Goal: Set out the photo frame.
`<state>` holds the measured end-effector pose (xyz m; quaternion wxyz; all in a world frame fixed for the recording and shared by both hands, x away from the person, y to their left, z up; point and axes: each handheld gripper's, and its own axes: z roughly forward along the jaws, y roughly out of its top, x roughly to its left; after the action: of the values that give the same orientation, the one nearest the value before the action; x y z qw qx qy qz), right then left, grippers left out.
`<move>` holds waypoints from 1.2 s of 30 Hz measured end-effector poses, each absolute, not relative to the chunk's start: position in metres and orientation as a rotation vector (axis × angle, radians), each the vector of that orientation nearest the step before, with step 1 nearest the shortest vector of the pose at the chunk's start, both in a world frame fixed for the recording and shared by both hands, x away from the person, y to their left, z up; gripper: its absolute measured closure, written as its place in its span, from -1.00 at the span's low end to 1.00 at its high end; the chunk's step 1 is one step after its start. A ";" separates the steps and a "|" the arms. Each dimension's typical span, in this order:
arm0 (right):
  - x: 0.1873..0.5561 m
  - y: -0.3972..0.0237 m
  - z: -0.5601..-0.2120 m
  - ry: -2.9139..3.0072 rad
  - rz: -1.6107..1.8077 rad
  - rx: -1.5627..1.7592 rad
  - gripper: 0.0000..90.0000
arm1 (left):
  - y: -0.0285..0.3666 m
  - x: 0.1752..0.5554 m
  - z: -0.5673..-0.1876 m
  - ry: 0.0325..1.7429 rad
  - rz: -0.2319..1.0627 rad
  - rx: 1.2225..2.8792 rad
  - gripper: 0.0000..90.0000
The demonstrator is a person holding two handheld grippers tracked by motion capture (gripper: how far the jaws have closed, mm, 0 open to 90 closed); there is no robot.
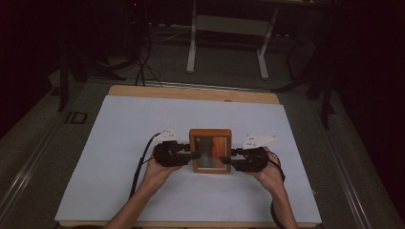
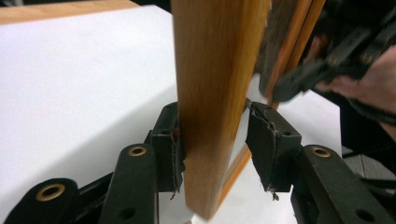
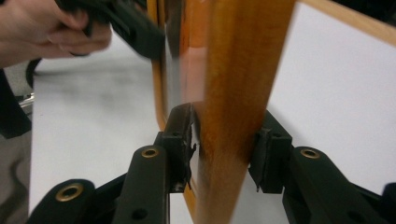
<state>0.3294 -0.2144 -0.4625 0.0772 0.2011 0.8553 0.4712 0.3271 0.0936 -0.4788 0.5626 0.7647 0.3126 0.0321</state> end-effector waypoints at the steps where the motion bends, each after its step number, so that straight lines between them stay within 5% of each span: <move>1: 0.333 -0.208 -0.468 2.580 1.410 0.635 0.38 | 0.097 0.328 -0.478 0.747 0.075 1.796 0.30; 36: 0.354 -0.164 -0.506 2.634 1.441 0.805 0.27 | 0.127 0.330 -0.499 0.921 0.108 1.823 0.31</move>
<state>0.3538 -0.1640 -0.5064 0.0165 0.2590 0.8472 0.4636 0.3304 0.1269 -0.4992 0.5212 0.7607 0.3842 0.0452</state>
